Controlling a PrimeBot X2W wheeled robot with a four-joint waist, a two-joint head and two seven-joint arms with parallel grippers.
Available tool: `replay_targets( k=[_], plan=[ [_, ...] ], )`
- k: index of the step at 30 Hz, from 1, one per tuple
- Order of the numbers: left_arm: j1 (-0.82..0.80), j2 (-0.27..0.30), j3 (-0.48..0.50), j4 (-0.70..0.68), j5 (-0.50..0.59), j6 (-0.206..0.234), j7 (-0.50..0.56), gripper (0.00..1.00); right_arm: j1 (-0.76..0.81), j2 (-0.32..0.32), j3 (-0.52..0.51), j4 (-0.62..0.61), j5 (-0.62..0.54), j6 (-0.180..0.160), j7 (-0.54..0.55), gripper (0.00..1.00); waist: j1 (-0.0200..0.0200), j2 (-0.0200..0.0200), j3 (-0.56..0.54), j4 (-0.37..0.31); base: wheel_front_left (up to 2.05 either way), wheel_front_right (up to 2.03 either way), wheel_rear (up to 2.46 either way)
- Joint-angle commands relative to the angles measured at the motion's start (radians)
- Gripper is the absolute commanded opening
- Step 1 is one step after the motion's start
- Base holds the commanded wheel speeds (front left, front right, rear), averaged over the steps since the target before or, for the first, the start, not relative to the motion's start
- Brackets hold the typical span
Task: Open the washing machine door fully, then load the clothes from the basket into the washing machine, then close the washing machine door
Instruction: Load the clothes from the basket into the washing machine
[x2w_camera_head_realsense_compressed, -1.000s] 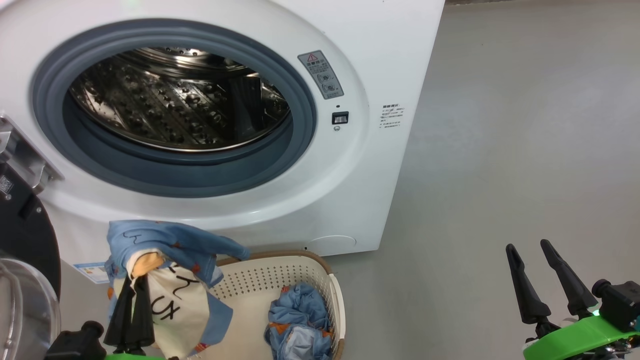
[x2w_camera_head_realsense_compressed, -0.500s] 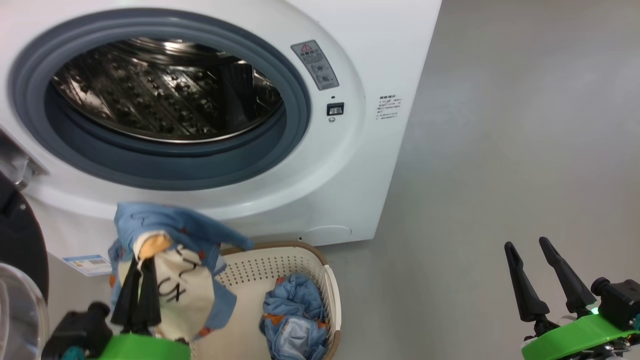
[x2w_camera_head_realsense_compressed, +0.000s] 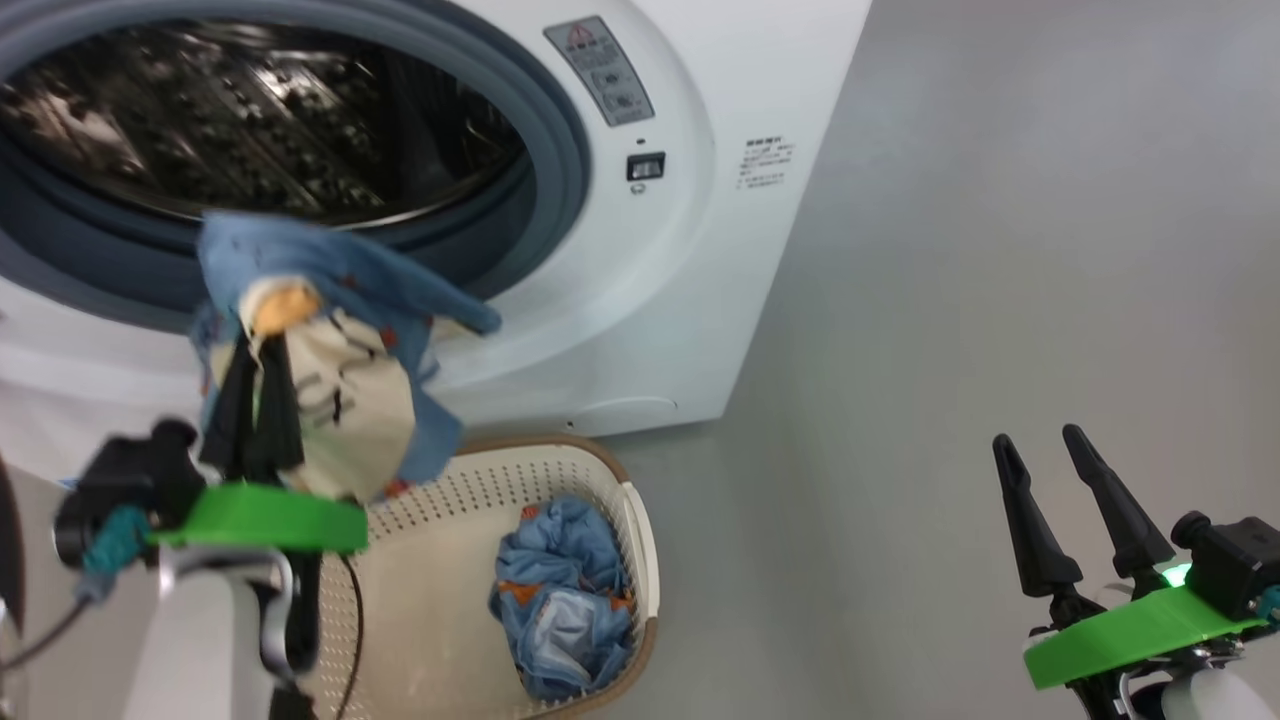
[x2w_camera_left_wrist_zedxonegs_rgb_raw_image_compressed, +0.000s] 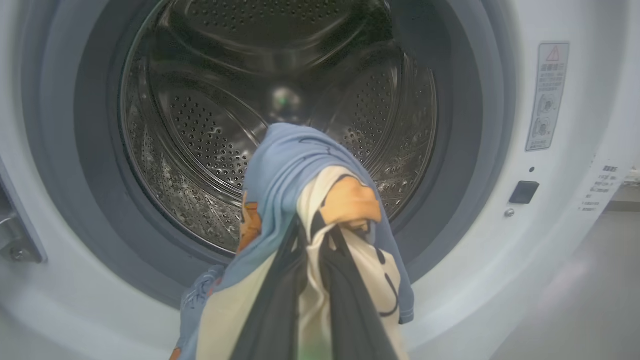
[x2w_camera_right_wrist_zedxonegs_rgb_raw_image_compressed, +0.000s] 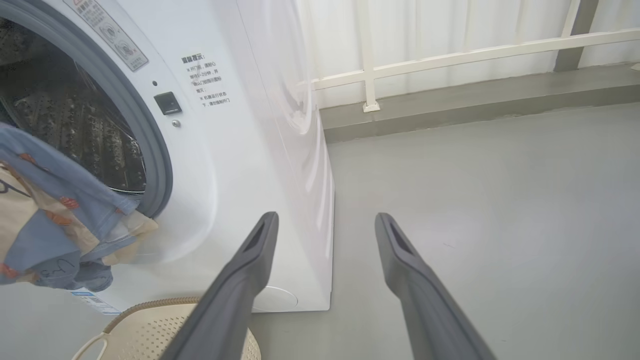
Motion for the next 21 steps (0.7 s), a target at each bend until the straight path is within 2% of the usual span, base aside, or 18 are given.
replay_targets(
  k=[1, 8, 21],
  plan=[
    [-0.066, 0.031, 0.036, 0.003, 0.013, -0.001, -0.009, 0.0, -0.026, -0.009, 0.024, -0.024, -0.013, 0.005, -0.008, 1.0, -0.0001, -0.0001, 0.045, -0.023, 0.0, 0.0, 0.0],
    [-0.251, 0.066, 0.042, 0.131, 0.036, 0.001, -0.009, 0.0, -0.074, 0.007, 0.03, -0.025, -0.009, 0.005, -0.008, 1.0, -0.0001, -0.0001, 0.124, -0.05, 0.0, 0.0, 0.0],
    [-0.548, 0.132, 0.037, 0.436, 0.073, 0.036, -0.009, 0.0, -0.146, 0.034, 0.057, -0.029, -0.005, 0.005, -0.008, 1.0, -0.0001, -0.0001, 0.225, -0.105, 0.0, 0.0, 0.0]
  ],
)
